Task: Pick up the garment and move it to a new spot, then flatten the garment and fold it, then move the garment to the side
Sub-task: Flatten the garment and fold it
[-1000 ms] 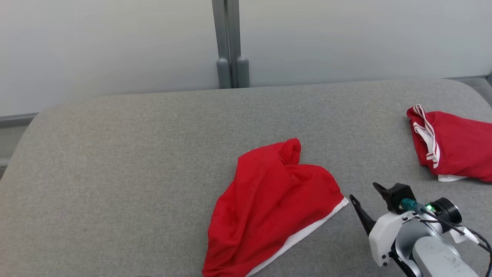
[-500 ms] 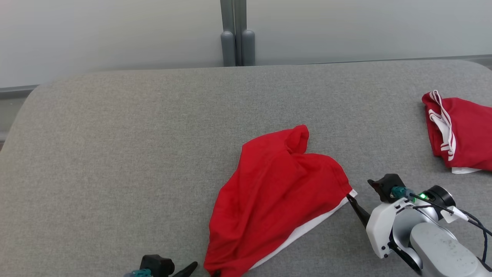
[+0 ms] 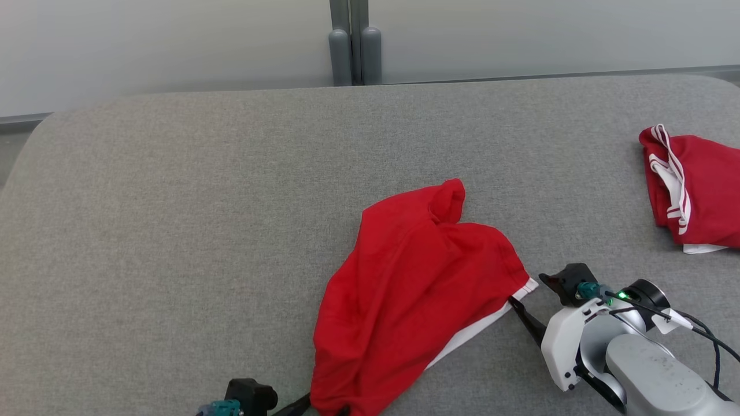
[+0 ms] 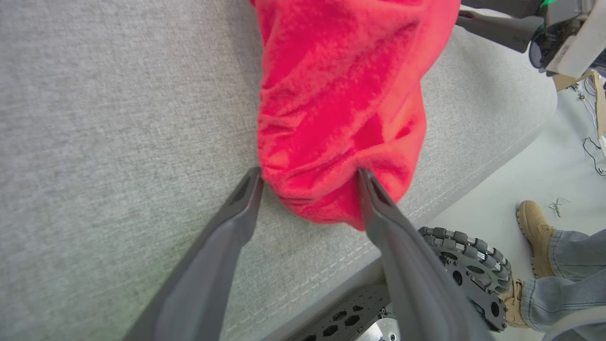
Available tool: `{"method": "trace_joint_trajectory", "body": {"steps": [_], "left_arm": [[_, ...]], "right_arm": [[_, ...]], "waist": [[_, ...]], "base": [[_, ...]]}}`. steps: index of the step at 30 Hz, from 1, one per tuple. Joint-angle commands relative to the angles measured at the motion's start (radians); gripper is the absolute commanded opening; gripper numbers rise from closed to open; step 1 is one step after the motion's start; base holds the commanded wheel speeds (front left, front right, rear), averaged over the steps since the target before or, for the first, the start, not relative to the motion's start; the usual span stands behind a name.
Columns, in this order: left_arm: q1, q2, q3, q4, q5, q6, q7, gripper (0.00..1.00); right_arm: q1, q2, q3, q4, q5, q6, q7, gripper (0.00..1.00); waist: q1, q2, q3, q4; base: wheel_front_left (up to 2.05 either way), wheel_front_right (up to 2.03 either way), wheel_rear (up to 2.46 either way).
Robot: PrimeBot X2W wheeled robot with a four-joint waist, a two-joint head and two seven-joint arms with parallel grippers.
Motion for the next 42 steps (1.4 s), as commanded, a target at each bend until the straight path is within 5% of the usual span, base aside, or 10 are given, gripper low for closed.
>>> {"method": "trace_joint_trajectory", "body": {"steps": [1, 23, 24, 26, 27, 38, 42], "left_arm": [[-0.023, 0.008, -0.011, 0.005, -0.015, 0.001, -0.012, 1.00], [-0.120, 0.010, -0.177, 0.027, -0.113, 0.001, -0.089, 1.00], [-0.124, 0.011, -0.182, 0.027, -0.118, 0.001, -0.091, 1.00], [-0.126, 0.010, -0.196, 0.024, -0.130, 0.001, -0.092, 1.00], [-0.126, 0.009, -0.204, 0.022, -0.135, 0.001, -0.094, 1.00], [-0.143, 0.009, -0.260, 0.009, -0.180, 0.001, -0.111, 1.00], [-0.149, -0.003, -0.281, 0.010, -0.199, 0.001, -0.125, 0.89]], "right_arm": [[-0.018, -0.003, 0.006, 0.006, 0.012, -0.002, -0.008, 1.00], [-0.089, -0.015, 0.129, 0.078, 0.109, -0.002, 0.007, 1.00], [-0.092, -0.015, 0.134, 0.081, 0.118, -0.002, 0.008, 0.96], [-0.096, -0.015, 0.146, 0.088, 0.138, -0.002, 0.010, 0.07], [-0.095, -0.017, 0.153, 0.093, 0.152, -0.002, 0.017, 0.00], [-0.124, -0.055, 0.169, 0.124, 0.229, -0.003, -0.007, 0.00], [-0.140, -0.062, 0.159, 0.135, 0.237, -0.002, -0.028, 0.00]], "waist": [[0.0000, 0.0000, 0.002, 0.000], [0.0000, 0.0000, 0.048, 0.033], [0.0000, 0.0000, 0.049, 0.035], [0.0000, 0.0000, 0.050, 0.040], [0.0000, 0.0000, 0.050, 0.042], [0.0000, 0.0000, 0.035, 0.041], [0.0000, 0.0000, 0.031, 0.036]], "base": [[0.00, 0.00, 0.00], [0.00, 0.00, 0.00], [0.00, 0.00, 0.00], [0.00, 0.00, 0.00], [0.00, 0.00, 0.00], [0.00, 0.00, 0.00], [0.00, 0.00, 0.00]]}}
